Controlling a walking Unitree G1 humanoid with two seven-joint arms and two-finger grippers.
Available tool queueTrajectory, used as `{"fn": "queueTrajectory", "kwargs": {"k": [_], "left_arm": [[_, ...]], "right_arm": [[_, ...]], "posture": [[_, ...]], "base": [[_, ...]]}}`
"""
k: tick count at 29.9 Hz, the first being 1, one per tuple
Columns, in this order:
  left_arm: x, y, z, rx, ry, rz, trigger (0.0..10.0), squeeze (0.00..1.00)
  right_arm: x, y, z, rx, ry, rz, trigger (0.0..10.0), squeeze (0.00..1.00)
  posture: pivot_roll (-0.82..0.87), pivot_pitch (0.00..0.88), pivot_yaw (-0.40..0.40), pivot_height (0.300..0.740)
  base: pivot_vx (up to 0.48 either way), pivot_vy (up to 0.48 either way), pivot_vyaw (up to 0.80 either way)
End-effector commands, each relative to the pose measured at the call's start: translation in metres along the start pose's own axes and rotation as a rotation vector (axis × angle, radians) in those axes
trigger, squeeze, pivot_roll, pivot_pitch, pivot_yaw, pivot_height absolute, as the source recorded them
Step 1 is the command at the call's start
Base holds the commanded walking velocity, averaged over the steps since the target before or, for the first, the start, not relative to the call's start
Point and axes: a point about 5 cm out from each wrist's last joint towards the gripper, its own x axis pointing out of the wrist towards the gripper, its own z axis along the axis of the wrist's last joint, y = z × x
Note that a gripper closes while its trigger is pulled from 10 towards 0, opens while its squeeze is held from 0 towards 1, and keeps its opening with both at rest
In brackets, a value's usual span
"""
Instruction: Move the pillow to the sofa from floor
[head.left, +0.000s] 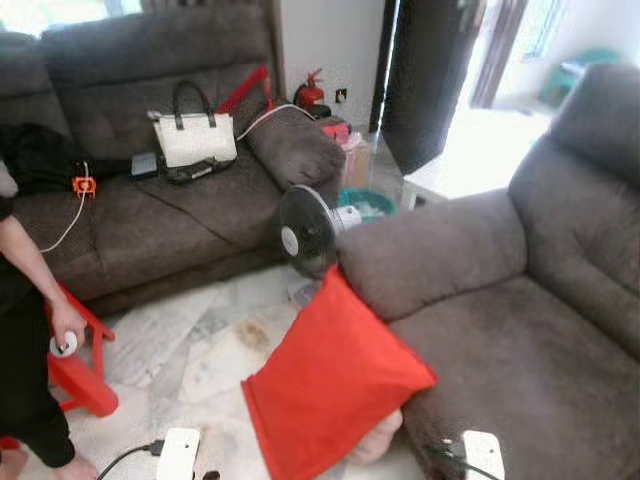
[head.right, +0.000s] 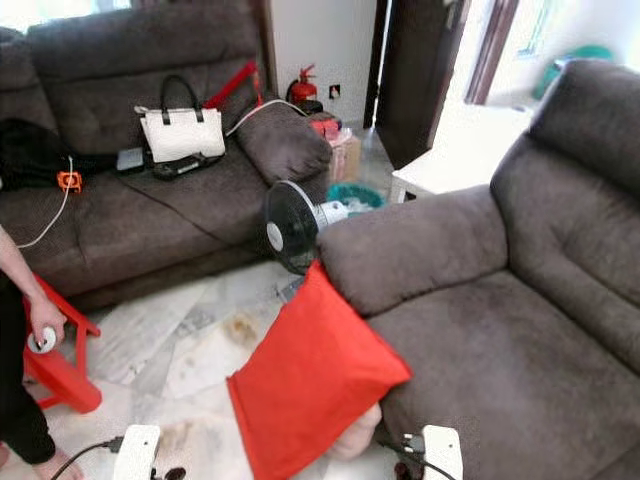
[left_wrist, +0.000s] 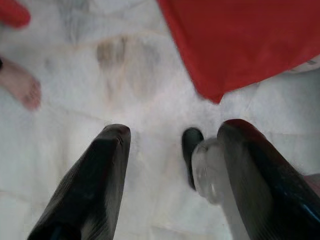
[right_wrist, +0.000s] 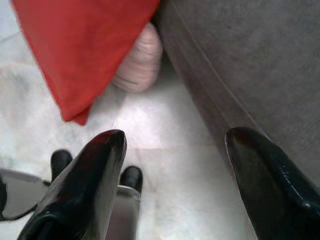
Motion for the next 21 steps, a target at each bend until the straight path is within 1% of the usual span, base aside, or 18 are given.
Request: {"fn": "queueTrajectory", "kwargs": {"k": [1,12,17,21], "left_arm": [[-0.0005,-0.0012,-0.0036,0.011,0.013,-0.003,10.0,0.0],[-0.0007,-0.0008,-0.0035,-0.014,0.003,0.004,10.0,0.0],[-0.0009,-0.0015,-0.0025,-0.045,-0.016,-0.002,10.0,0.0],[-0.0009,-0.0013,-0.0027,-0.04,-0.012,-0.002,10.0,0.0]], "right_arm": [[0.001,0.0031,0.0034,0.001,-0.011,0.008,10.0,0.0],[0.001,0.0032,0.0032,0.006,-0.012,0.006,10.0,0.0],[0.0009,0.0033,0.003,0.008,-0.012,0.006,10.0,0.0],[0.001,0.0035,0.0031,0.009,-0.013,0.006,10.0,0.0]], "posture": [[0.1,0.0,-0.023,0.74],[0.1,0.0,-0.022,0.74],[0.1,0.0,-0.022,0.74],[0.1,0.0,-0.02,0.74]], "base": [[0.0,-0.424,0.0],[0.0,0.0,0.0],[0.0,0.0,0.0],[0.0,0.0,0.0]]}}
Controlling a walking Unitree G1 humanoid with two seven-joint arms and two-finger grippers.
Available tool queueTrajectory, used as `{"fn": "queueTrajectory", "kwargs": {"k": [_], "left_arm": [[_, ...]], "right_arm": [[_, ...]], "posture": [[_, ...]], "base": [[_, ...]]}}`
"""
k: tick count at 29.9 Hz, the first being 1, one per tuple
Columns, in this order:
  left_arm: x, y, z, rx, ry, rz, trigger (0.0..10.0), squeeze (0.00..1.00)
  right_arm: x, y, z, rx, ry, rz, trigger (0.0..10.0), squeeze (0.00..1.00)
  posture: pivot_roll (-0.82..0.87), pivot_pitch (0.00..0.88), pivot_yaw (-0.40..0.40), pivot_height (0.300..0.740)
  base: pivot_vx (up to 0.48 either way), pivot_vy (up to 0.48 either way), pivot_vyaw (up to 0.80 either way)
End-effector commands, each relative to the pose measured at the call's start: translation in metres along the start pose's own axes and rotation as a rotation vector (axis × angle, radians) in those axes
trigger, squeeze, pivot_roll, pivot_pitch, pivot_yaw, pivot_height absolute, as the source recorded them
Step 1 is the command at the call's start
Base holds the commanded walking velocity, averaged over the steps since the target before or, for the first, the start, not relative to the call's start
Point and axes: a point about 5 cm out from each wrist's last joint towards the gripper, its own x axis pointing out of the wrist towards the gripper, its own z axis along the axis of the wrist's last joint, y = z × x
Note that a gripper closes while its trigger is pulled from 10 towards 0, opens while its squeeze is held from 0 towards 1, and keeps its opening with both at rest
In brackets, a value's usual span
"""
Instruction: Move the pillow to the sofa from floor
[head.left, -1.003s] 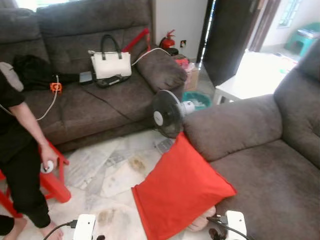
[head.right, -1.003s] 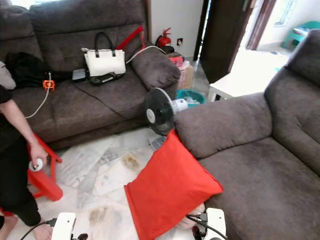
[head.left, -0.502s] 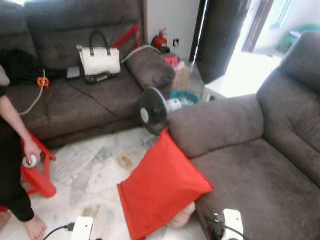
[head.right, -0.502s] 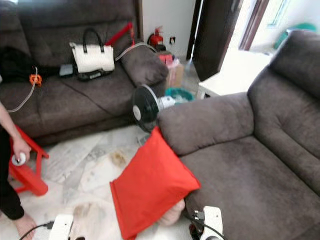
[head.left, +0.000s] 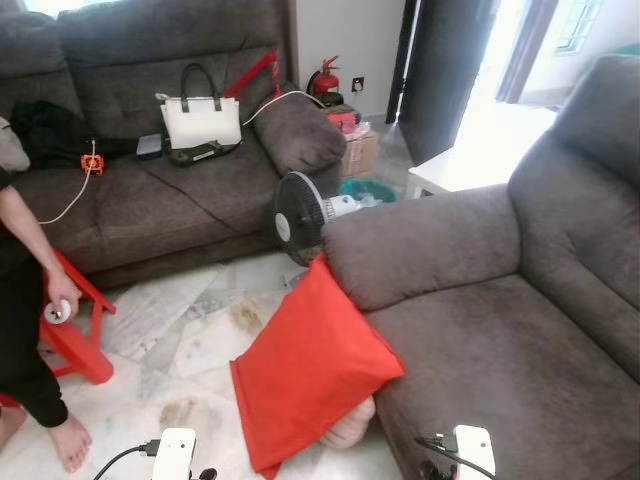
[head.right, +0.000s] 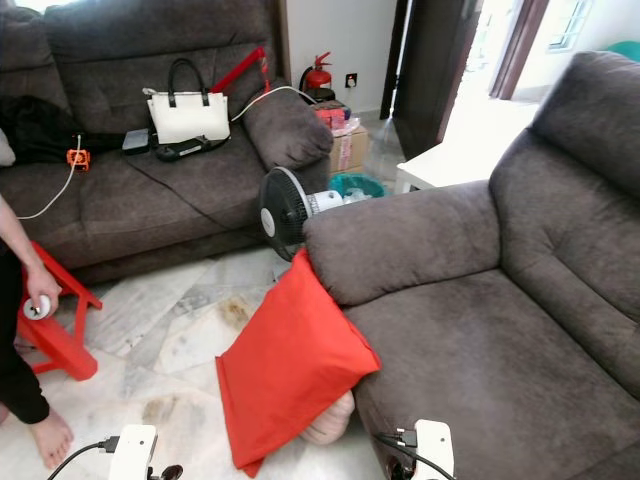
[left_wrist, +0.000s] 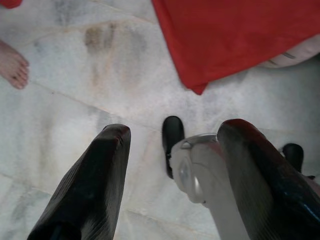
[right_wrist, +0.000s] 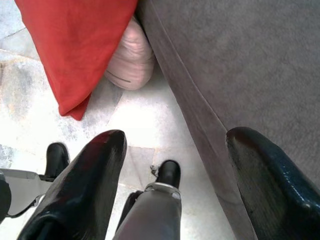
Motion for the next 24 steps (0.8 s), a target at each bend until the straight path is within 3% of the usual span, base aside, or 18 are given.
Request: {"fn": "queueTrajectory", "kwargs": {"k": [1,7,12,20,24], "left_arm": [[-0.0004,0.0009,-0.0011,-0.016,-0.001,0.005,10.0,0.0],[-0.0005,0.0014,-0.0013,-0.012,0.0,0.008,10.0,0.0],[-0.0006,0.0015,-0.0019,-0.008,0.005,0.003,10.0,0.0],[-0.0006,0.0018,-0.0019,0.001,0.005,0.007,10.0,0.0],[-0.0006,0.0019,-0.0018,0.002,0.005,0.008,10.0,0.0]], "right_arm": [[-0.0001,-0.0017,0.0017,0.005,-0.009,-0.007,10.0,0.0],[-0.0001,-0.0015,0.0021,0.023,-0.021,-0.01,10.0,0.0],[-0.0002,-0.0011,0.0039,-0.02,-0.03,0.002,10.0,0.0],[-0.0002,-0.0009,0.0026,-0.007,-0.022,0.004,10.0,0.0],[-0.0002,-0.0008,0.0022,0.003,-0.022,0.003,10.0,0.0]], "posture": [[0.1,0.0,-0.02,0.74],[0.1,0.0,-0.019,0.74],[0.1,0.0,-0.018,0.74],[0.1,0.0,-0.019,0.74],[0.1,0.0,-0.019,0.74]], "base": [[0.0,0.0,0.0],[0.0,0.0,0.0],[0.0,0.0,0.0],[0.0,0.0,0.63],[0.0,0.0,0.0]]}}
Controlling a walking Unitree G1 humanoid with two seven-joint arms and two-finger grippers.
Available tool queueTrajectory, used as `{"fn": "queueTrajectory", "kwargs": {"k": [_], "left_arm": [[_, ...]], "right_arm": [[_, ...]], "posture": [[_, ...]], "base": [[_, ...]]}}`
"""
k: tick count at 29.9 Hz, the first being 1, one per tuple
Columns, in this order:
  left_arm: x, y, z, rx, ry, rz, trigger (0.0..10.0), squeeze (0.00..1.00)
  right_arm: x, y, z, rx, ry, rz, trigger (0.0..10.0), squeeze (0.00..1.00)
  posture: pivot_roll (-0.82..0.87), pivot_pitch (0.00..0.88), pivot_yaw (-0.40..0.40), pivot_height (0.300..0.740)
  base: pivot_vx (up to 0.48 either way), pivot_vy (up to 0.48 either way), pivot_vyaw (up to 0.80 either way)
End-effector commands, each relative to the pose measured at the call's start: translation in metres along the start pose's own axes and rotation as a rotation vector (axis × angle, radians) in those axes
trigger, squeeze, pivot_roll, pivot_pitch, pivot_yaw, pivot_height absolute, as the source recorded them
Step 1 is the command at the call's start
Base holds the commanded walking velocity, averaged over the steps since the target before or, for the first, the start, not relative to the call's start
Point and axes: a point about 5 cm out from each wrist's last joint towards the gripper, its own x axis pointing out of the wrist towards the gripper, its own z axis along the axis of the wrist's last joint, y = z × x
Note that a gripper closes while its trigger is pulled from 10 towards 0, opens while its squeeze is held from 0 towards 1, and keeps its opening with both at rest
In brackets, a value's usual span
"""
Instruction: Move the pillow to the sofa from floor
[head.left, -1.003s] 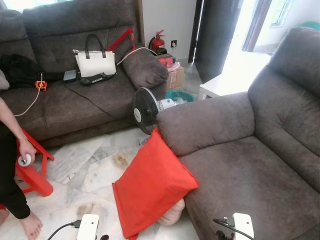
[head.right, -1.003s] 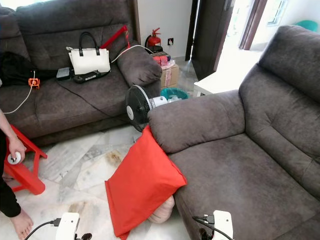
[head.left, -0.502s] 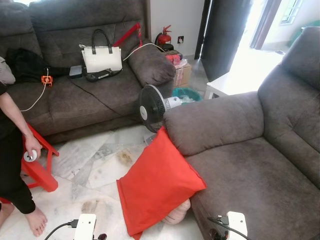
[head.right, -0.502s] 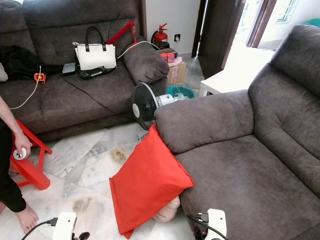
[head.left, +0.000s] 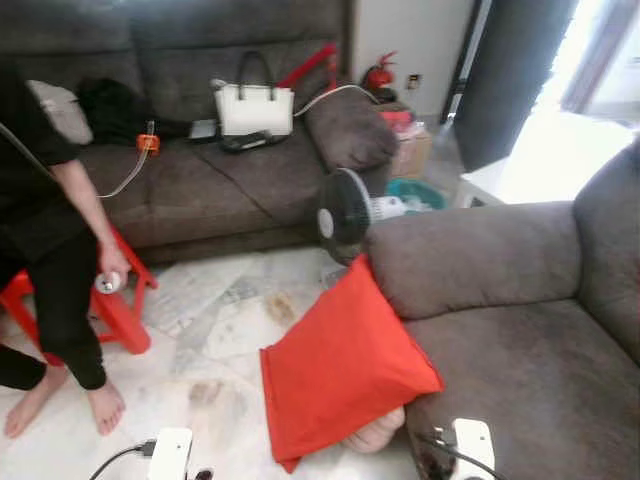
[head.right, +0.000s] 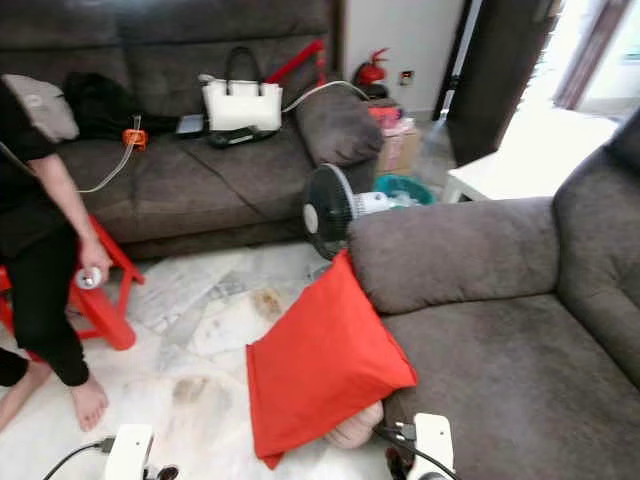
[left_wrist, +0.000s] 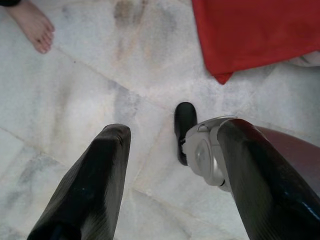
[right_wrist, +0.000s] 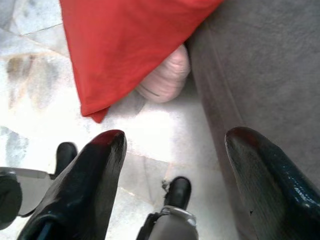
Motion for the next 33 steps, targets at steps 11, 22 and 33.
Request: {"fn": "queueTrajectory", "kwargs": {"k": [11,22,33], "left_arm": [[0.0012,-0.0016,0.0052,0.007,-0.016,-0.004,10.0,0.0],[0.0012,-0.0016,0.0052,0.018,-0.016,-0.009,10.0,0.0],[0.0012,-0.0016,0.0051,0.021,-0.015,-0.01,10.0,0.0]], "right_arm": [[-0.0016,-0.0047,-0.0047,0.024,0.013,-0.019,10.0,0.0],[-0.0016,-0.0043,-0.0055,0.024,0.019,-0.013,10.0,0.0],[-0.0016,-0.0044,-0.0058,0.023,0.021,-0.014,10.0,0.0]], "posture": [[0.1,0.0,-0.017,0.74],[0.1,0.0,-0.017,0.74],[0.1,0.0,-0.017,0.74]], "base": [[0.165,0.0,0.0],[0.281,0.0,0.0],[0.296,0.0,0.0]]}}
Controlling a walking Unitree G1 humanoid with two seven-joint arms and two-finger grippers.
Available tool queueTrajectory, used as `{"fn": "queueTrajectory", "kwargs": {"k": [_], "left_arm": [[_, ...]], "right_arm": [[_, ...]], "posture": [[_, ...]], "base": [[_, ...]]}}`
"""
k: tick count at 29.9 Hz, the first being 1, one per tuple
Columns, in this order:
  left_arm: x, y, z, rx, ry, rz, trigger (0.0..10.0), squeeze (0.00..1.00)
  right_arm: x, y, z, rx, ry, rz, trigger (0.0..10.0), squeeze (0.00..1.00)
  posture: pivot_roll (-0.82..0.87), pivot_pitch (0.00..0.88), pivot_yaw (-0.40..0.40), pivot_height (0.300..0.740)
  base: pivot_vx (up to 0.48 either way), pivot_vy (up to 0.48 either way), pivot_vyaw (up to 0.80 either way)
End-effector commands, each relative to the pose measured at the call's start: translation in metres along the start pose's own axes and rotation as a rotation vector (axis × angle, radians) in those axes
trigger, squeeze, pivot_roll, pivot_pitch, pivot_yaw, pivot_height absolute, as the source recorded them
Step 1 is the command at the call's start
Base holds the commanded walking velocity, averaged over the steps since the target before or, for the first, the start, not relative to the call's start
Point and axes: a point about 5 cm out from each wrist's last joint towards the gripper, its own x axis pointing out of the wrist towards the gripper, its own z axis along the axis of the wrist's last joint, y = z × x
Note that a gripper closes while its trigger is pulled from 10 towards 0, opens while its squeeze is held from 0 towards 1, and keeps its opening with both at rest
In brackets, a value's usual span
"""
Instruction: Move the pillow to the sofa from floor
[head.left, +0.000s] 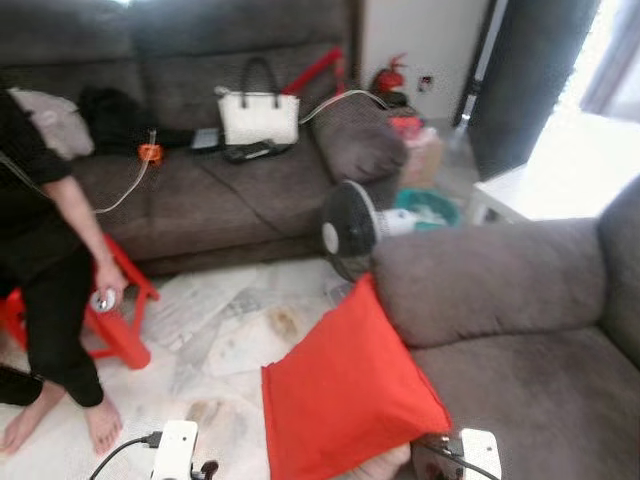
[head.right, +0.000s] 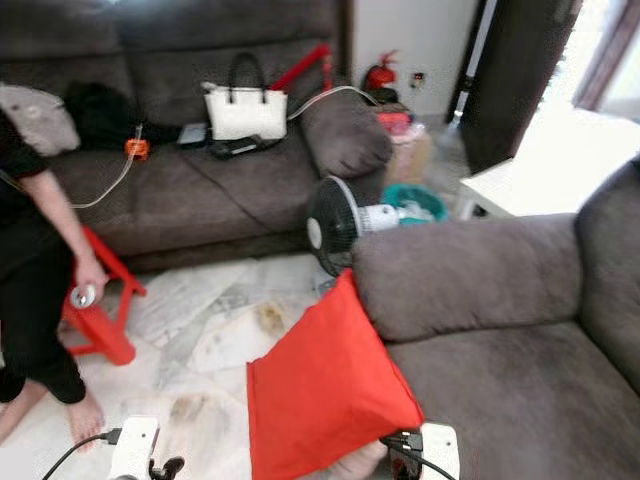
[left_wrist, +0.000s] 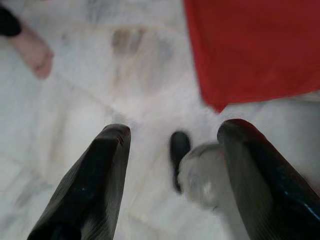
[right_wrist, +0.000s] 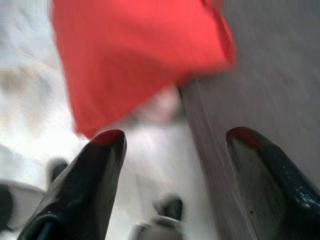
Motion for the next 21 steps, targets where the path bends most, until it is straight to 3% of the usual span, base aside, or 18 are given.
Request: {"fn": "queueTrajectory", "kwargs": {"k": [1,6,11,18,21], "left_arm": [[0.0019,-0.0051,0.0058,0.005,-0.013,-0.014,10.0,0.0],[0.0019,-0.005,0.0058,0.005,-0.013,-0.014,10.0,0.0],[0.0019,-0.0051,0.006,0.005,-0.014,-0.016,10.0,0.0],[0.0019,-0.0051,0.0056,0.006,-0.014,-0.017,10.0,0.0],[0.0019,-0.0048,0.0055,0.013,-0.012,-0.01,10.0,0.0]], "right_arm": [[-0.0025,-0.0063,-0.0078,0.014,0.022,-0.018,10.0,0.0],[-0.0024,-0.0064,-0.0064,-0.013,0.015,-0.016,10.0,0.0],[-0.0024,-0.0061,-0.0069,-0.003,0.017,-0.013,10.0,0.0],[-0.0025,-0.0063,-0.0069,-0.012,0.018,-0.013,10.0,0.0],[-0.0025,-0.0065,-0.0068,-0.021,0.019,-0.01,10.0,0.0]], "posture": [[0.1,0.0,-0.018,0.74],[0.1,0.0,-0.017,0.74],[0.1,0.0,-0.017,0.74],[0.1,0.0,-0.016,0.74],[0.1,0.0,-0.018,0.74]], "base": [[0.296,0.0,0.0],[0.299,0.0,0.0],[0.3,0.0,0.68],[0.303,0.0,0.0],[0.281,0.0,0.74]]}}
